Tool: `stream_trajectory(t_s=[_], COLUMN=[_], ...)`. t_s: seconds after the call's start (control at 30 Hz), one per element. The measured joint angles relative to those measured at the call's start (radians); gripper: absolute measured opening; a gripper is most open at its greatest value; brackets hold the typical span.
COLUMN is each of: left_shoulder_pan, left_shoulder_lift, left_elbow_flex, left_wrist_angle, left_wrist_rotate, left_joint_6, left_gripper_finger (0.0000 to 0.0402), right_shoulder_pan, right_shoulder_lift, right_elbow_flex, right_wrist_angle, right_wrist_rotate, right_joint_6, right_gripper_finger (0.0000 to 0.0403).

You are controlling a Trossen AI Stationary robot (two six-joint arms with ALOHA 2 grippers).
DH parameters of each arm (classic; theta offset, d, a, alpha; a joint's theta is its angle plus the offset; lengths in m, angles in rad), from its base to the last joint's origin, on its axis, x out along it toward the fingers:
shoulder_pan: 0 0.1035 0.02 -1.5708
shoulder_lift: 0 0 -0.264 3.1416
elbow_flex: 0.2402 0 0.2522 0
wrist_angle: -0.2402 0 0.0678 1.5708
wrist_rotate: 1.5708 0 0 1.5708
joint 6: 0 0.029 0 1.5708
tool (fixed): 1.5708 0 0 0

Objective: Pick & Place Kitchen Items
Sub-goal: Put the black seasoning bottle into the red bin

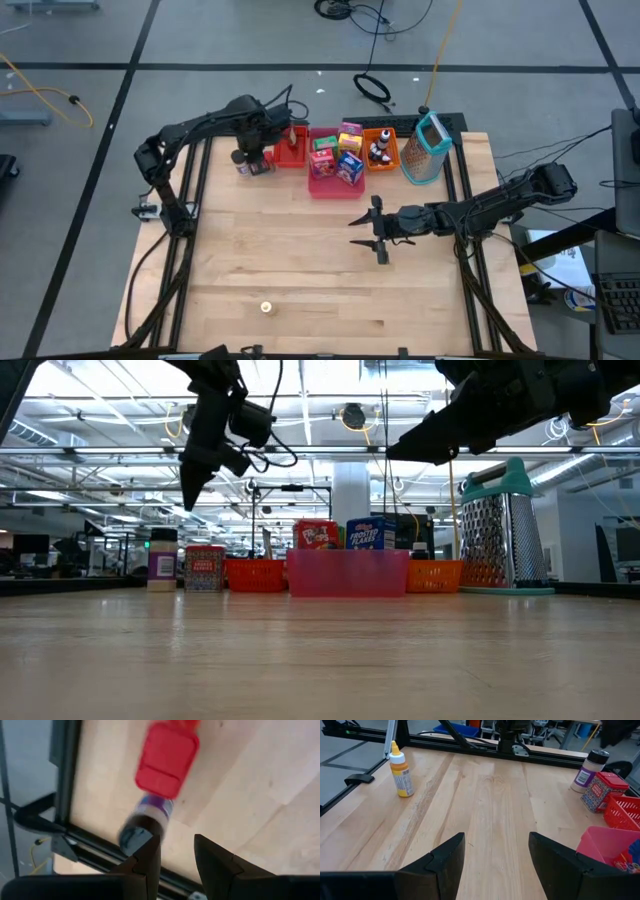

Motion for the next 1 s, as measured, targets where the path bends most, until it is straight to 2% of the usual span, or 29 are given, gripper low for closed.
stream_trajectory(t_s=[0.33, 0.77, 0.87, 1.0], left_shoulder_pan=[0.014, -0.001, 0.005, 0.022], left_shoulder_lift=[0.000, 0.000, 0.000, 0.000], left_elbow_flex=[-0.072, -0.072, -0.072, -0.072], left_wrist_angle=[-0.011, 0.003, 0.004, 0.003], left_wrist_rotate=[-0.137, -0.141, -0.134, -0.133], left_joint_6=[-0.052, -0.139, -0.167, -0.209], left_gripper_finger=[0.0120, 0.0121, 0.0137, 0.0184], right_shoulder_pan=[0.000, 0.000, 0.001, 0.001], right_shoulder_lift=[0.000, 0.000, 0.000, 0.000], right_elbow_flex=[0.000, 0.000, 0.000, 0.000], right_wrist_angle=[0.001, 0.005, 0.005, 0.001], right_wrist_rotate=[0.000, 0.000, 0.000, 0.000], right_joint_6=[0.000, 0.001, 0.001, 0.001], right_gripper_finger=[0.0212, 0.0212, 0.0212, 0.0212])
